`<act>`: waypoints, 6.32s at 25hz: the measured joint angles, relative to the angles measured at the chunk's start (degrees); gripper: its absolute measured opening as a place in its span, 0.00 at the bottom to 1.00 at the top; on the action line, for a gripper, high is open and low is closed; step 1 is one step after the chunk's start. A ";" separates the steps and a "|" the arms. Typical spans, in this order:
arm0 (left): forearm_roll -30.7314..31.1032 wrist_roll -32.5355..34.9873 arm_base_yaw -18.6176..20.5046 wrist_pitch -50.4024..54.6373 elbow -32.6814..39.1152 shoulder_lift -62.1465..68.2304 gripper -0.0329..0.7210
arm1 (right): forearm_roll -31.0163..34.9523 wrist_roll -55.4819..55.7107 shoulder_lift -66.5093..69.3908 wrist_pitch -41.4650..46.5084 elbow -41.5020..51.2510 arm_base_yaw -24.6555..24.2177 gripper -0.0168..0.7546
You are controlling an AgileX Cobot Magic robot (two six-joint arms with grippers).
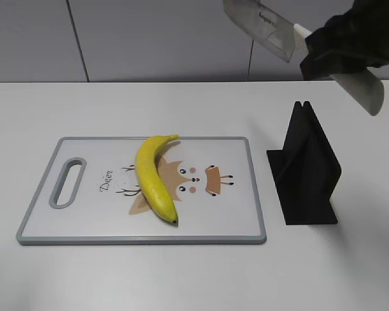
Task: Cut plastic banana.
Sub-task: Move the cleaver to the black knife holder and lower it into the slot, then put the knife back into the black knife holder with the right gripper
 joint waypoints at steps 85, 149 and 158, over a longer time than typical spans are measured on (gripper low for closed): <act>8.23 -15.83 0.00 6.73 26.18 -49.73 0.81 | -14.48 19.79 -4.59 0.29 15.76 0.00 0.79; 8.32 -15.88 0.04 6.49 26.18 -49.73 0.80 | -4.06 -5.00 -80.21 17.86 37.18 0.00 0.70; 8.32 -15.88 0.04 6.49 26.18 -49.73 0.80 | -3.81 -5.00 -80.21 17.86 37.18 -3.34 0.70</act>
